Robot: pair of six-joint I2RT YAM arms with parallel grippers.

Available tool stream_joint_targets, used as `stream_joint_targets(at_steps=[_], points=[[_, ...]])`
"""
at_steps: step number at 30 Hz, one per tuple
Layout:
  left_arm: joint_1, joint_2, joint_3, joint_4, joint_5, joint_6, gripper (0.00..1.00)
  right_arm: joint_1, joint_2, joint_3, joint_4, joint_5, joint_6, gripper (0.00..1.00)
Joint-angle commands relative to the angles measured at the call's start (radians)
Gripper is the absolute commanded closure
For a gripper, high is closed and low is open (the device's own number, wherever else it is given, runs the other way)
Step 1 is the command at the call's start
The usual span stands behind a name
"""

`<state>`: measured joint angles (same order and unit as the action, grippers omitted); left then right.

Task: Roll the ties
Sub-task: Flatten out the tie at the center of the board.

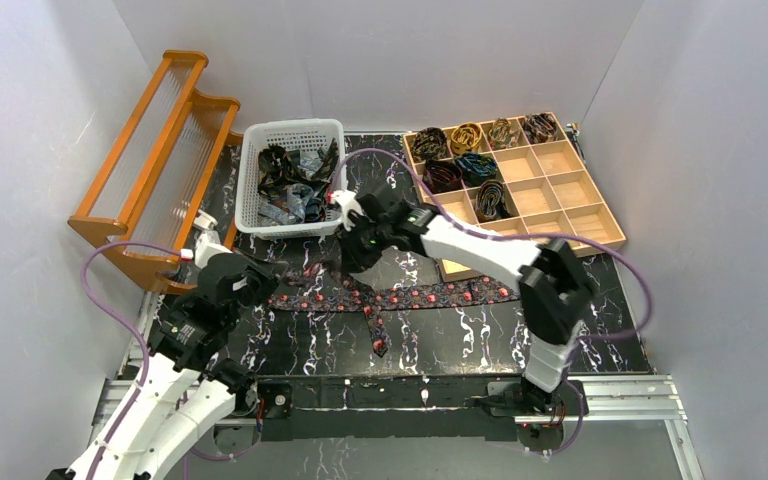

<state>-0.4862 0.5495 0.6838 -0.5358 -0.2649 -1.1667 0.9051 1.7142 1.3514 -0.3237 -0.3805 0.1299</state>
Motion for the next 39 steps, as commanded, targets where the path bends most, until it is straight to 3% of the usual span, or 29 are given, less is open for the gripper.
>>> stream_joint_targets(at_steps=[1, 2, 6, 13, 16, 26, 29, 35, 37, 39], points=[[0.006, 0.019, 0.108, -0.186, -0.173, 0.065, 1.0, -0.006, 0.169, 0.245, -0.161, 0.2, 0.113, 0.63], [0.006, 0.024, 0.116, -0.209, -0.192, 0.076, 1.0, -0.012, 0.189, 0.273, -0.213, 0.242, 0.153, 0.53], [0.006, 0.033, 0.126, -0.243, -0.225, 0.109, 1.0, -0.019, 0.105, 0.107, -0.199, 0.204, 0.229, 0.4], [0.006, 0.029, 0.101, -0.212, -0.204, 0.125, 1.0, -0.007, -0.148, -0.305, -0.076, 0.087, 0.424, 0.41], [0.006, 0.04, 0.109, -0.224, -0.213, 0.134, 1.0, 0.041, -0.196, -0.407, 0.018, 0.079, 0.466, 0.35], [0.006, 0.041, 0.123, -0.236, -0.223, 0.138, 1.0, 0.19, -0.096, -0.386, 0.057, 0.303, 0.412, 0.31], [0.006, 0.042, 0.118, -0.231, -0.217, 0.136, 1.0, 0.215, -0.061, -0.378, 0.027, 0.389, 0.398, 0.39], [0.006, 0.043, 0.104, -0.214, -0.192, 0.139, 1.0, 0.222, -0.115, -0.391, -0.028, 0.494, 0.411, 0.9], [0.006, 0.046, 0.099, -0.209, -0.18, 0.145, 1.0, 0.188, -0.205, -0.428, -0.028, 0.444, 0.419, 0.99], [0.006, 0.047, 0.089, -0.202, -0.17, 0.149, 1.0, 0.089, -0.314, -0.492, -0.009, 0.275, 0.422, 0.99]])
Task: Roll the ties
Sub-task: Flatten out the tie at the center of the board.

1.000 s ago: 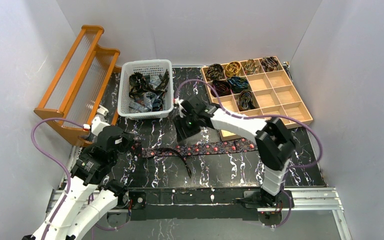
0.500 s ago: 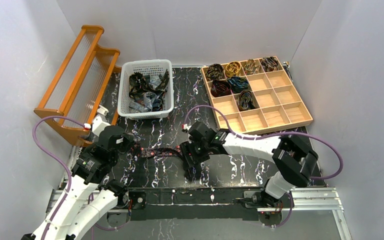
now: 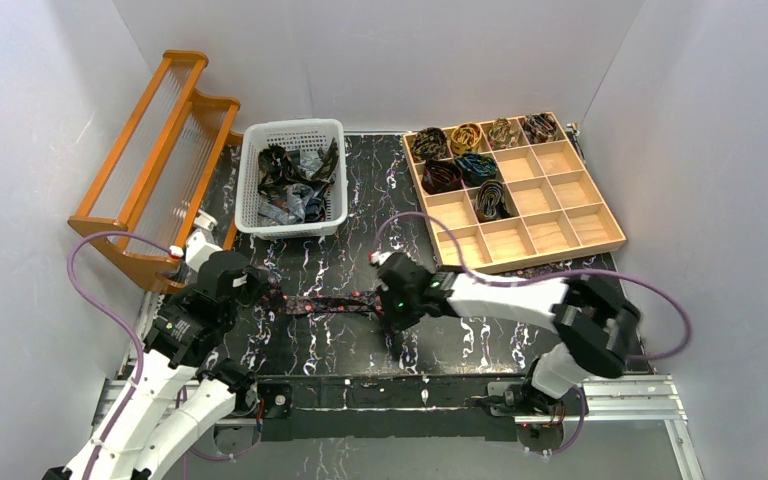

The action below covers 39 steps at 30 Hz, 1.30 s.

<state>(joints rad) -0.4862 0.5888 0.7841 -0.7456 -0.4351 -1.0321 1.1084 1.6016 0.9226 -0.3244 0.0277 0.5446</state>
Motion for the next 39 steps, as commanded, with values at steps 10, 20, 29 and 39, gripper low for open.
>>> stream_joint_targets(at_steps=[10, 20, 29, 39], points=[[0.006, 0.039, -0.073, 0.073, 0.026, 0.018, 1.0, -0.729, -0.497, -0.238, -0.042, -1.087, -0.059, 0.99], [0.006, 0.031, -0.193, 0.164, 0.075, 0.018, 1.0, -1.096, -0.416, -0.143, -0.347, -0.87, -0.192, 0.99], [0.006, 0.054, -0.259, 0.241, 0.14, 0.041, 1.0, -1.1, -0.409, -0.081, -0.507, -0.601, -0.246, 0.99], [0.006, 0.167, -0.265, 0.291, 0.163, 0.123, 0.97, -1.1, -0.287, -0.013, -0.601, -0.516, -0.323, 0.99]])
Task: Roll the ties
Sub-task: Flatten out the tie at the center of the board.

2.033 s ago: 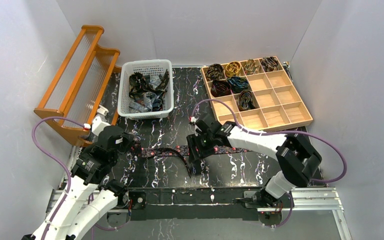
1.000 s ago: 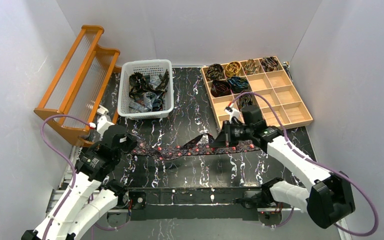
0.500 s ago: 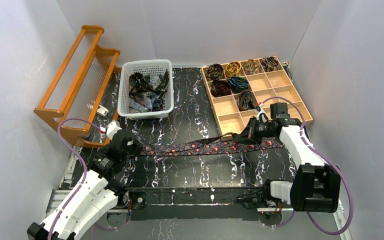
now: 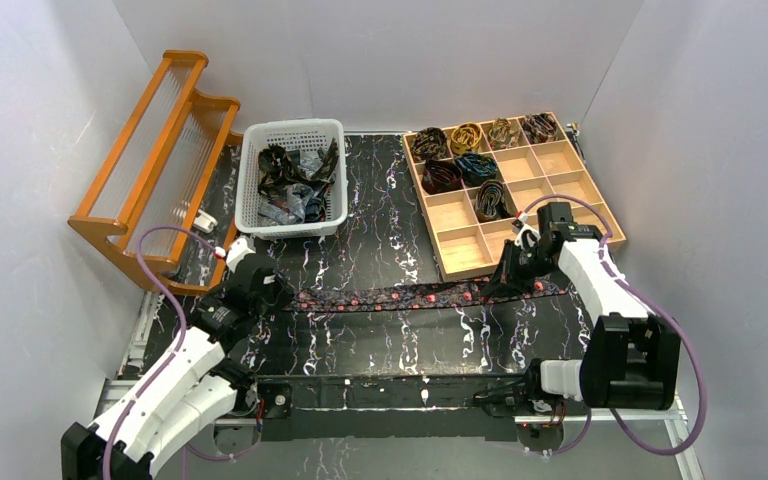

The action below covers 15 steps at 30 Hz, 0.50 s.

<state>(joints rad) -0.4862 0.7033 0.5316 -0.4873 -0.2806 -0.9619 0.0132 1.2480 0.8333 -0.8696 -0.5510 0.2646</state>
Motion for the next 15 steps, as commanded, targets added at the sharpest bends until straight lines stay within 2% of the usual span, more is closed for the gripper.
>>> stream_joint_targets(at_steps=[1, 6, 9, 11, 12, 13, 15], points=[[0.006, 0.072, -0.014, 0.049, 0.017, 0.061, 0.97, -0.005, 0.089, 0.078, -0.057, 0.081, -0.045, 0.99], [0.006, 0.169, -0.024, 0.137, 0.068, 0.072, 0.92, -0.005, 0.184, 0.102, -0.048, 0.172, -0.035, 0.97], [0.006, 0.232, -0.036, 0.179, 0.109, 0.081, 0.78, -0.004, 0.239, 0.113, -0.04, 0.199, -0.033, 0.87], [0.006, 0.256, -0.025, 0.152, 0.104, 0.087, 0.6, -0.004, 0.263, 0.115, -0.017, 0.265, -0.008, 0.81], [0.006, 0.257, -0.017, 0.131, 0.092, 0.092, 0.55, -0.005, 0.277, 0.129, -0.011, 0.29, 0.002, 0.74], [0.006, 0.251, -0.012, 0.117, 0.084, 0.094, 0.49, -0.004, 0.291, 0.147, -0.011, 0.293, 0.002, 0.71], [0.006, 0.222, 0.003, 0.085, 0.067, 0.106, 0.43, -0.005, 0.311, 0.192, -0.03, 0.314, -0.004, 0.67]])
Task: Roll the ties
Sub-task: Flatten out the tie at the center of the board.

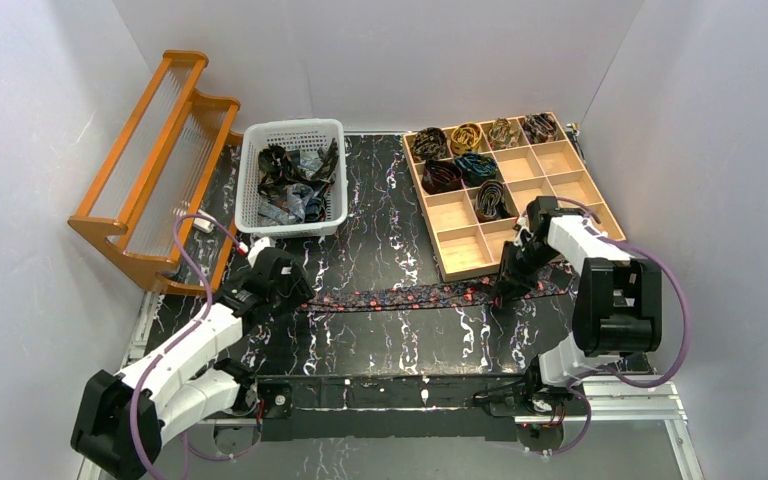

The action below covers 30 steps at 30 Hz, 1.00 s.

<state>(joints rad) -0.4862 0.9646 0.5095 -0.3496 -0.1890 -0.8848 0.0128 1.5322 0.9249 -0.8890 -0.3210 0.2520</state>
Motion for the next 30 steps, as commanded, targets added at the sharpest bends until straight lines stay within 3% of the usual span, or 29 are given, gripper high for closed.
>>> stream_joint_targets(at_steps=[1, 4, 7, 10, 13, 19, 21, 26, 30], points=[[0.006, -0.058, 0.038, -0.076, -0.036, 0.036, 0.42, -0.005, 0.033, 0.133, -0.029, 0.127, 0.002, 0.64], [0.006, -0.109, 0.083, -0.143, -0.071, 0.052, 0.36, -0.004, 0.009, 0.198, -0.032, 0.286, 0.006, 0.43], [0.006, -0.147, 0.116, -0.173, -0.066, 0.074, 0.34, -0.005, -0.01, 0.246, -0.051, 0.395, 0.021, 0.39], [0.006, -0.166, 0.141, -0.208, -0.074, 0.083, 0.32, -0.005, -0.043, 0.243, -0.039, 0.435, 0.05, 0.38], [0.006, -0.177, 0.145, -0.218, -0.073, 0.085, 0.29, -0.004, -0.117, 0.184, 0.021, 0.281, 0.089, 0.37], [0.006, -0.183, 0.151, -0.226, -0.059, 0.094, 0.25, -0.005, -0.306, -0.098, 0.248, 0.255, 0.36, 0.32], [0.006, -0.184, 0.152, -0.226, -0.051, 0.093, 0.25, -0.004, -0.34, -0.178, 0.33, 0.293, 0.423, 0.36], [0.006, -0.193, 0.155, -0.228, -0.042, 0.092, 0.24, -0.004, -0.302, -0.225, 0.448, 0.404, 0.431, 0.42], [0.006, -0.198, 0.155, -0.232, -0.047, 0.087, 0.24, -0.004, -0.24, -0.196, 0.525, 0.394, 0.387, 0.45]])
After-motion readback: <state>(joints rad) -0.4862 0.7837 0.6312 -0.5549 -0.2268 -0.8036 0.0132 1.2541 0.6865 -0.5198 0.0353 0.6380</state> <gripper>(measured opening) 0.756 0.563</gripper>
